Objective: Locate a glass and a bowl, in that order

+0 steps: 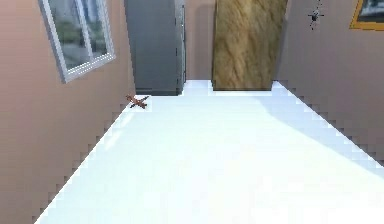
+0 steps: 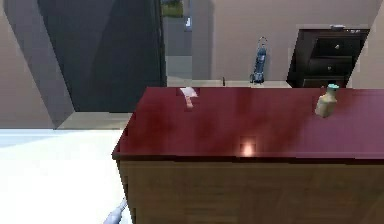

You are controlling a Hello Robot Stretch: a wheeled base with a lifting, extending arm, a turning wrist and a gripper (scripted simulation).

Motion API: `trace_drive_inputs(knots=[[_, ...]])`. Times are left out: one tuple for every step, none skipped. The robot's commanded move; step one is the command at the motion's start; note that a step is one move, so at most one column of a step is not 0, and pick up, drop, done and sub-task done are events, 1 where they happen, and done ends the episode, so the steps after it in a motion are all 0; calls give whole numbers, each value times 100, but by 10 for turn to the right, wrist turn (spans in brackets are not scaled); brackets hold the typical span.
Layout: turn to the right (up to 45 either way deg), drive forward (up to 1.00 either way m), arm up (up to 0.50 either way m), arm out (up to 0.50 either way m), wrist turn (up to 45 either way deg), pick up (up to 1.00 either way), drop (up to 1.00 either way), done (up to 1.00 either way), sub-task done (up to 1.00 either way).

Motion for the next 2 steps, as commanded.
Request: trace_drive_inputs(knots=[[120, 0, 0, 0, 0, 0, 0, 0, 0], [0, 40, 0, 0, 0, 0, 0, 0, 0]])
